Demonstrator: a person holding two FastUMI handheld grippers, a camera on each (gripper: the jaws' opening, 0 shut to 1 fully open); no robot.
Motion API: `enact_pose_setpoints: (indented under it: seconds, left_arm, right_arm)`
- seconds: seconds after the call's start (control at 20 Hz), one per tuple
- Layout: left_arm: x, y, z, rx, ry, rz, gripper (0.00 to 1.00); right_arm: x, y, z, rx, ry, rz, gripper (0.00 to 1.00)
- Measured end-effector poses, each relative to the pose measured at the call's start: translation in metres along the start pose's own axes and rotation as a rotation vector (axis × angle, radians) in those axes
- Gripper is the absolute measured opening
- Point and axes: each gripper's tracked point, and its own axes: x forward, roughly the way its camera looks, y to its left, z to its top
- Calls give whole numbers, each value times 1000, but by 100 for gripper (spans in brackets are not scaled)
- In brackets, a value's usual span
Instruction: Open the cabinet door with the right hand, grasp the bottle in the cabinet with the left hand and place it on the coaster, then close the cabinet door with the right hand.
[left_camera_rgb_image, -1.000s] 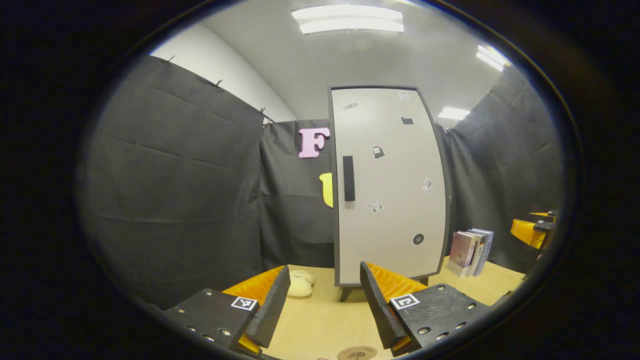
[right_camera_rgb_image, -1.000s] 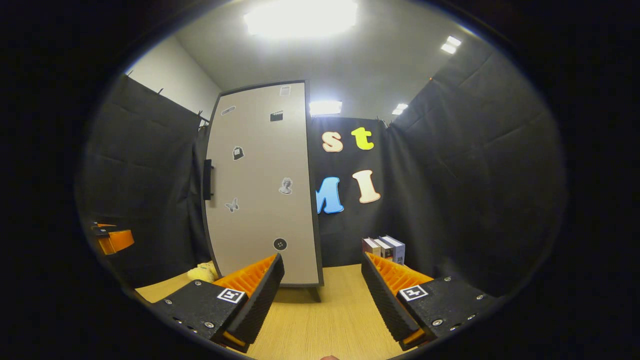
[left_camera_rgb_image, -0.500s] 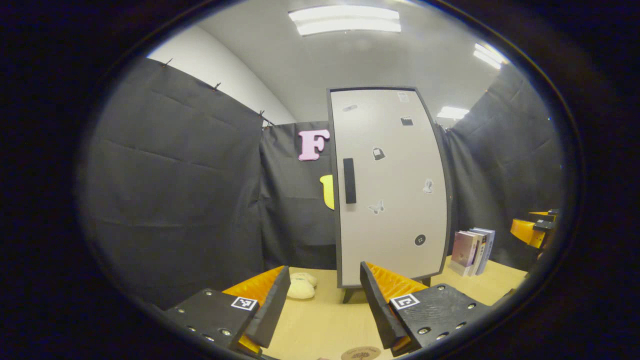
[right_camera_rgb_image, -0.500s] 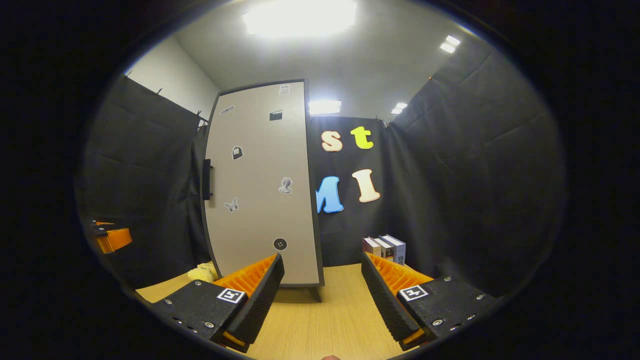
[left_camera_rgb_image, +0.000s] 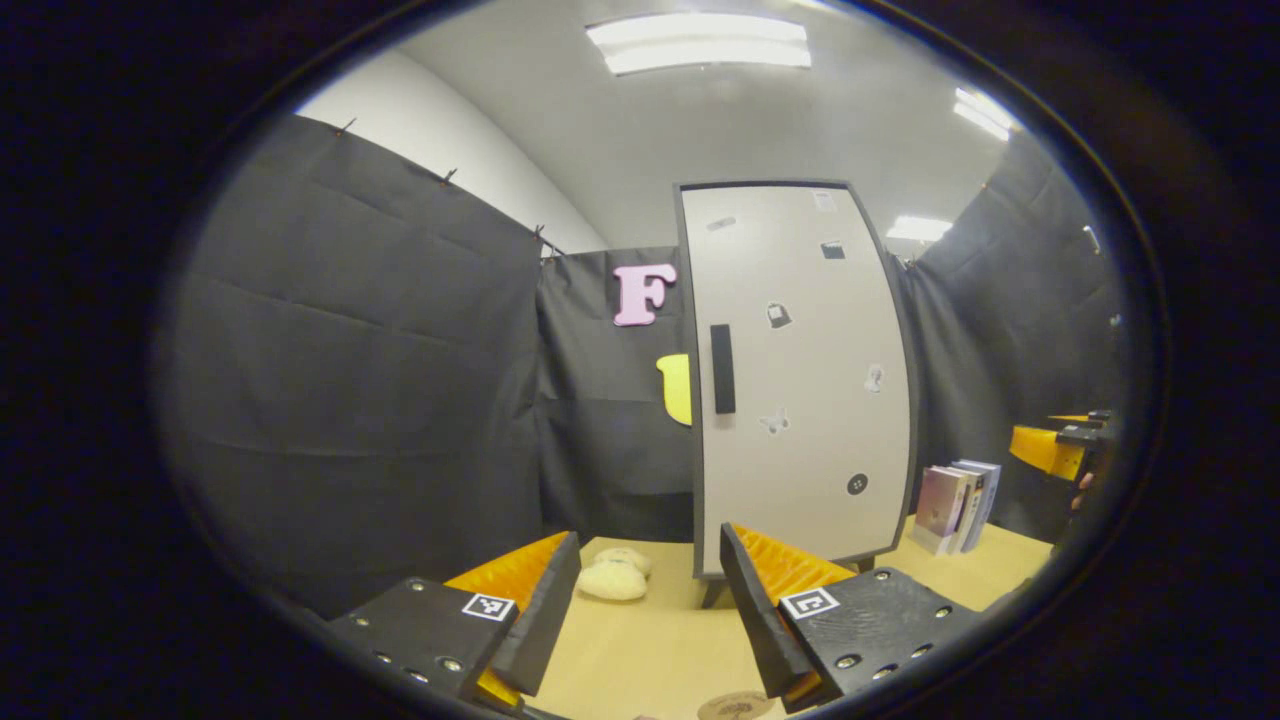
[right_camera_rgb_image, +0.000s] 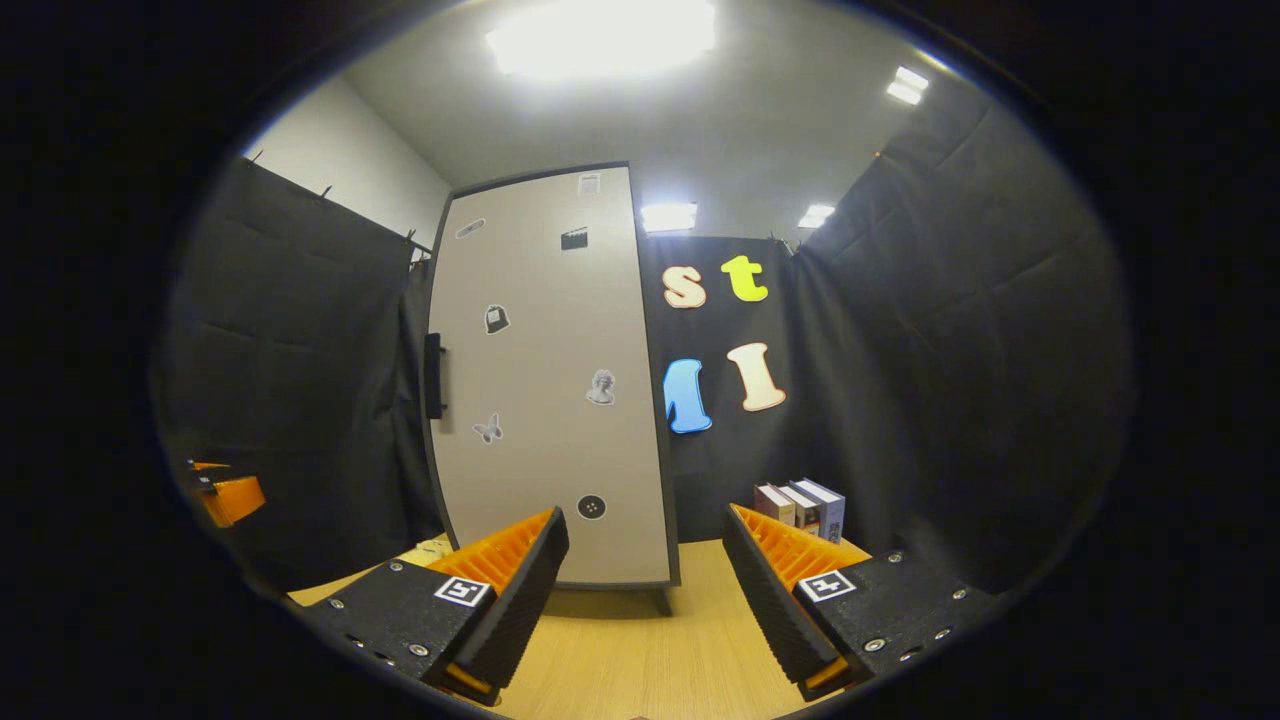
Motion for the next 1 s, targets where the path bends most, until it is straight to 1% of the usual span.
enact_pose_setpoints:
  seconds: [0.35, 0.55, 0.7, 1.0]
  left_arm:
    - [-17, 56, -2, 33, 7, 85, 81]
    - [-24, 87, -6, 43, 19, 130, 80]
    - [-29, 112, -8, 53, 23, 160, 81]
    - [-40, 150, -13, 75, 23, 203, 80]
  right_arm:
    - [40, 59, 28, 24, -15, 91, 96]
    - [66, 96, 44, 12, -30, 137, 96]
    - [85, 127, 58, 26, -45, 177, 96]
    - [128, 182, 77, 34, -36, 219, 96]
